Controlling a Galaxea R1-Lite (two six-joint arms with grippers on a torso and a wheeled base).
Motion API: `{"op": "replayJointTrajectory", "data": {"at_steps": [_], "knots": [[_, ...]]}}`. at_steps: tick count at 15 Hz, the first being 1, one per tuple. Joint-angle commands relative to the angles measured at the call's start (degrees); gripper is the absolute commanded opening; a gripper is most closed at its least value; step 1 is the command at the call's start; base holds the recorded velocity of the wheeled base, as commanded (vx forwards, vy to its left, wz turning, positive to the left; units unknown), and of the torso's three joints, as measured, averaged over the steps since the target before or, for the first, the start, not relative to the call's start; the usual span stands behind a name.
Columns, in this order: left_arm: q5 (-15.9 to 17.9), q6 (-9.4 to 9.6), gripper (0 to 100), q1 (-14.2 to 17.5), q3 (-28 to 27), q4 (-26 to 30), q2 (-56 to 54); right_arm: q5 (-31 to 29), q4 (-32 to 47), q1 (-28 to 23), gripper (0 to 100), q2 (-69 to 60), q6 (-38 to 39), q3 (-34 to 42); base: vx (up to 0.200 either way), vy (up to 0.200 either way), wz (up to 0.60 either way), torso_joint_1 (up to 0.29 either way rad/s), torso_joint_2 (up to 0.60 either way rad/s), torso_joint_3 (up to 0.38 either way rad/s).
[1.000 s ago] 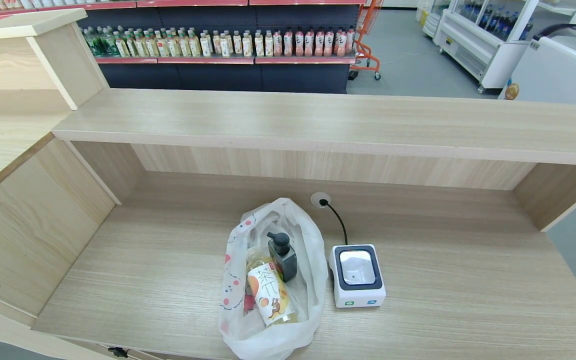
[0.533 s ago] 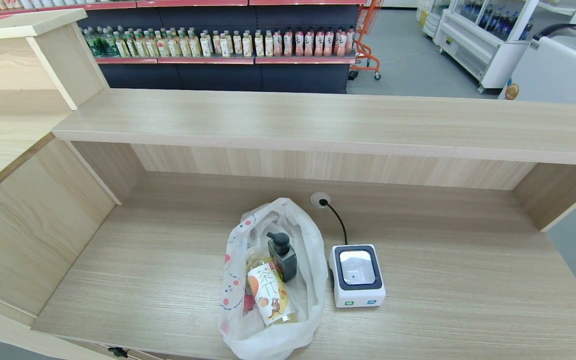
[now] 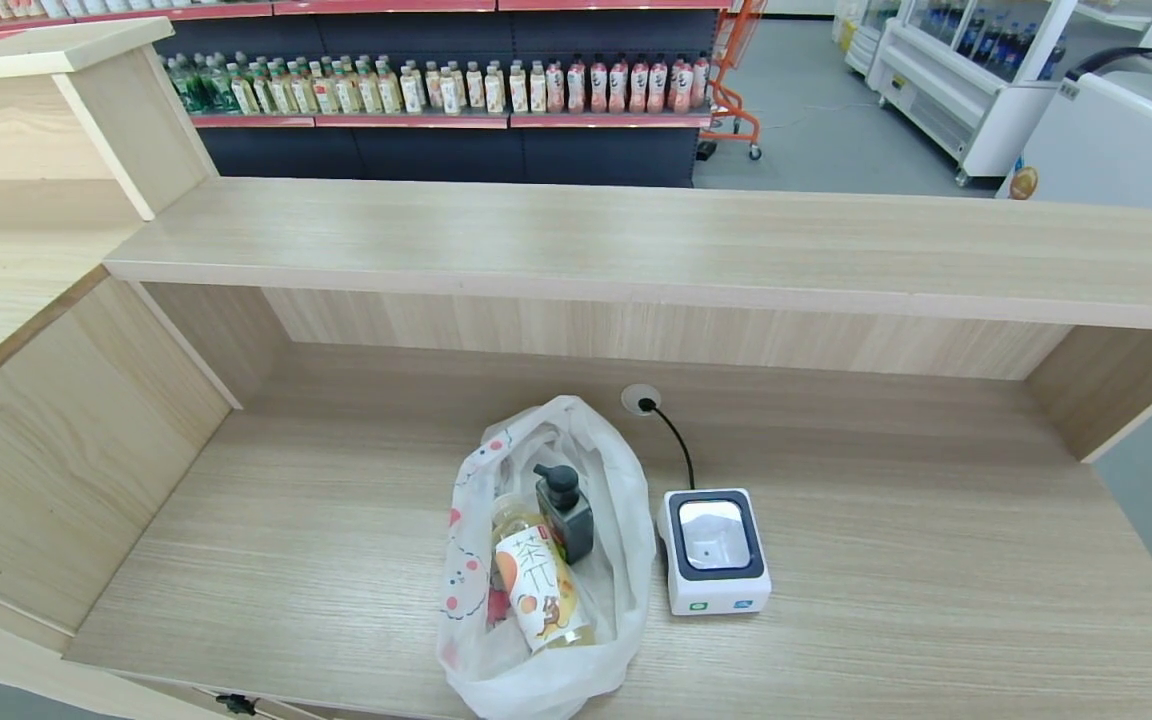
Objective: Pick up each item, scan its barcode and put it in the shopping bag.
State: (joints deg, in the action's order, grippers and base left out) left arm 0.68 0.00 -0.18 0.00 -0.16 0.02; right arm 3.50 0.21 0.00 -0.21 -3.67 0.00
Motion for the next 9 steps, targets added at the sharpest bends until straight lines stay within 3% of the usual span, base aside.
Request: {"op": "replayJointTrajectory", "data": {"at_steps": [1, 9], "knots": [[0.0, 0.00, 100, 0.0, 0.0, 0.0, 0.0, 0.0, 0.1, 0.0, 100, 0.2, 0.0, 0.0, 0.000, 0.000, 0.00, 0.000, 0.00, 0.000], [0.0, 0.00, 100, 0.0, 0.0, 0.0, 0.0, 0.1, 0.1, 0.0, 100, 0.2, 0.1, 0.0, 0.000, 0.000, 0.00, 0.000, 0.00, 0.000]]}}
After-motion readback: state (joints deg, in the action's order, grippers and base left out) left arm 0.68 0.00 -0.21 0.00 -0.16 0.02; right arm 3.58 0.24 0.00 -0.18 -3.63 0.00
